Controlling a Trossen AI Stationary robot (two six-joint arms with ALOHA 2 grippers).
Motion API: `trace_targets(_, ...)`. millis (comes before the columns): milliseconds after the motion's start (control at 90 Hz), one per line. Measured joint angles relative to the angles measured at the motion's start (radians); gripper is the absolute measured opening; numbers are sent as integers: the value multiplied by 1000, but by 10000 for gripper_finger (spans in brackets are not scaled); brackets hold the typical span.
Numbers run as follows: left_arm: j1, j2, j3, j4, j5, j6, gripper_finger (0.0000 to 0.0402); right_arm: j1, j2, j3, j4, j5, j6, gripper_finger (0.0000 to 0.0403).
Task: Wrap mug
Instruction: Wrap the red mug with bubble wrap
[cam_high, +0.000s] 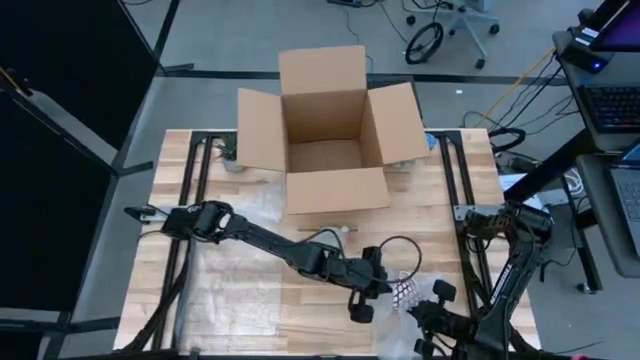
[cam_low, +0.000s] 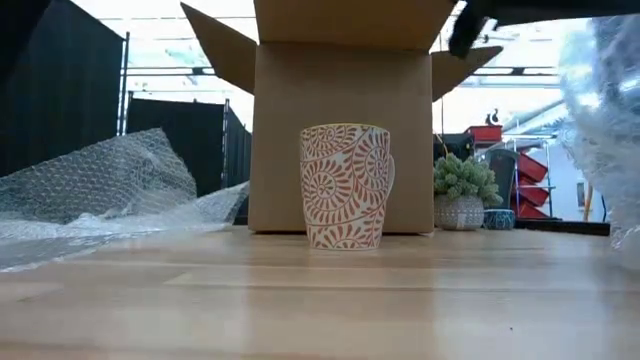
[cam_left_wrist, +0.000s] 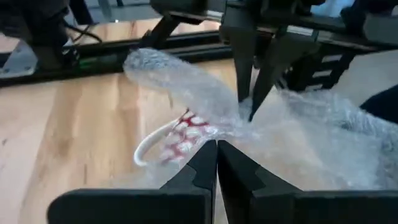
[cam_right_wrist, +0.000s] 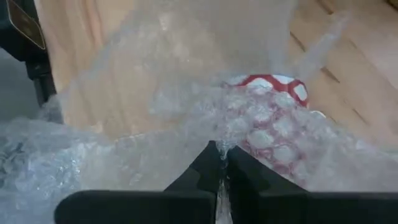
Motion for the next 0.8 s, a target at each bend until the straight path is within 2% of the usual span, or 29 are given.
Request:
trace_targets(156, 3, -39, -1, -182, -79, -10, 0, 0, 4, 0, -6, -28, 1, 0)
trace_targets(278, 13, -33, -10, -257, -86, -32, 0, 0, 4, 0, -5, -42, 5, 0)
trace_targets(500, 45, 61, -47, -115, -50, -52, 0, 0, 4, 1, -20, -70, 6, 0)
trace_targets(622, 66, 115, -45, 25, 79, -53, 0, 0, 4, 1, -45, -78, 25, 0)
trace_targets(800, 74, 161, -47, 171, 162, -68, 0, -4, 5, -29, -41, -129, 29, 0)
